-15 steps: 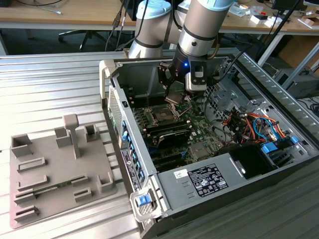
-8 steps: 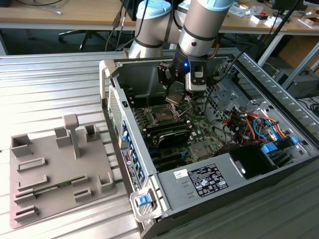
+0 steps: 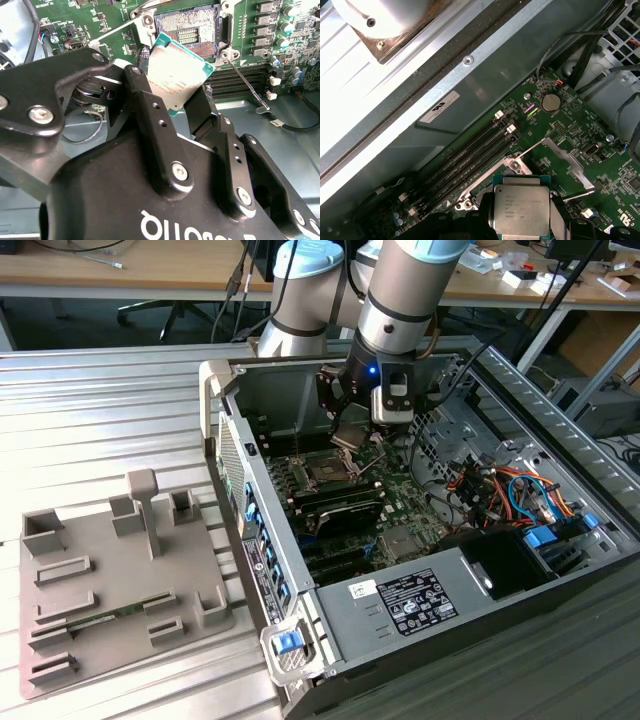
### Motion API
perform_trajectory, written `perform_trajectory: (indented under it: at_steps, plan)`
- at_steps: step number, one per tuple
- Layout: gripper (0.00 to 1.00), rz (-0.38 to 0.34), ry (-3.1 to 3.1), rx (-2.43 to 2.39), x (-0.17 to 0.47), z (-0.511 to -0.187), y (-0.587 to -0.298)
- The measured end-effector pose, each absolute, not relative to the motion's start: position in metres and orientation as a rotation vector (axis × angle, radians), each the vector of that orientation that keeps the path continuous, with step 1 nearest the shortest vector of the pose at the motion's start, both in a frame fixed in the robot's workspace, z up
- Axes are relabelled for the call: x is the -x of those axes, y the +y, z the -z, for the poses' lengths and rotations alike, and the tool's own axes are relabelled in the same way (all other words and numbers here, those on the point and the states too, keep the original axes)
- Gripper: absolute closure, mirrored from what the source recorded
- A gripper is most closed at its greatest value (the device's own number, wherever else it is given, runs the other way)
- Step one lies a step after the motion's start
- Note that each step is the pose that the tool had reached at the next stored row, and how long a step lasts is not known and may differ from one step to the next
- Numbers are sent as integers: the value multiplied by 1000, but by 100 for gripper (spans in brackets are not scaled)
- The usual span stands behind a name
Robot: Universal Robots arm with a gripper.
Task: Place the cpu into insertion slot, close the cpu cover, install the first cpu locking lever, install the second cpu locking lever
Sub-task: 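Place the cpu into insertion slot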
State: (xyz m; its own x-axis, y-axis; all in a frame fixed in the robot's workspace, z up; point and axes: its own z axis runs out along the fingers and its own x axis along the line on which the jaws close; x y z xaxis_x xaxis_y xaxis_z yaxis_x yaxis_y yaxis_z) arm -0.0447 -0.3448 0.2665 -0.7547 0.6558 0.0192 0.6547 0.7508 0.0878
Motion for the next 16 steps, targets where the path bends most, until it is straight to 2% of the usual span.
perform_trajectory:
  at_steps: [16]
  plan:
    - [45,-139,2923,-1107,45,-266,-345]
